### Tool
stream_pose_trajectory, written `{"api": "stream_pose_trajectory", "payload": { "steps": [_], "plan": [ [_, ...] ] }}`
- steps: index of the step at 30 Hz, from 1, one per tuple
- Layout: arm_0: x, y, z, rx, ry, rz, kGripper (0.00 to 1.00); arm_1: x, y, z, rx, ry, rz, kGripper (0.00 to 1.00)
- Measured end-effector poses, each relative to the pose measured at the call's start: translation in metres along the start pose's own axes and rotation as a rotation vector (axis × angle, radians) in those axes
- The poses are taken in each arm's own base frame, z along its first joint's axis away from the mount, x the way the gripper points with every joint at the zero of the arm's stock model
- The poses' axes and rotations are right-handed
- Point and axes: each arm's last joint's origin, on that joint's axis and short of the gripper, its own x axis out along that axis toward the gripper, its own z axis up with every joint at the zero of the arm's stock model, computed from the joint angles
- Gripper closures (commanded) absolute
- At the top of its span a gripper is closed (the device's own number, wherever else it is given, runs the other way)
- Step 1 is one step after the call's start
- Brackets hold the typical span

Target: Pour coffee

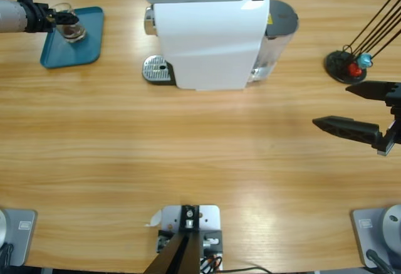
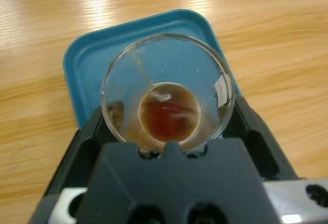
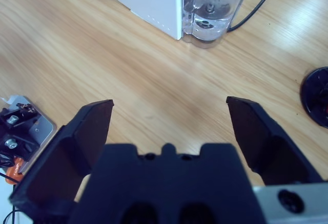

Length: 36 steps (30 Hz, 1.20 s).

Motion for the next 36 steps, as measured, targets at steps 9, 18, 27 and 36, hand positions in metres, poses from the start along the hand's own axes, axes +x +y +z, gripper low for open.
{"api": "stream_pose_trajectory", "payload": {
  "steps": [9, 18, 27, 36],
  "plan": [
    [0.0, -0.003, -0.001, -0.012, 0.001, -0.047, 0.0, 0.0, 0.0, 0.0, 0.0, 0.0, 0.0, 0.0],
    [-0.091, -0.013, -0.006, 0.006, -0.096, 0.019, 0.0, -0.002, 0.0, -0.002, 0.0, -0.006, 0.001, 0.0],
    [-0.204, -0.096, -0.036, 0.125, -0.099, -0.249, 0.0, -0.007, -0.001, -0.004, 0.0, -0.03, 0.003, 0.0],
    [-0.279, -0.117, -0.087, 0.243, -0.055, -0.566, 0.0, -0.007, -0.001, -0.003, 0.0, -0.039, -0.012, 0.0]
  ]
}}
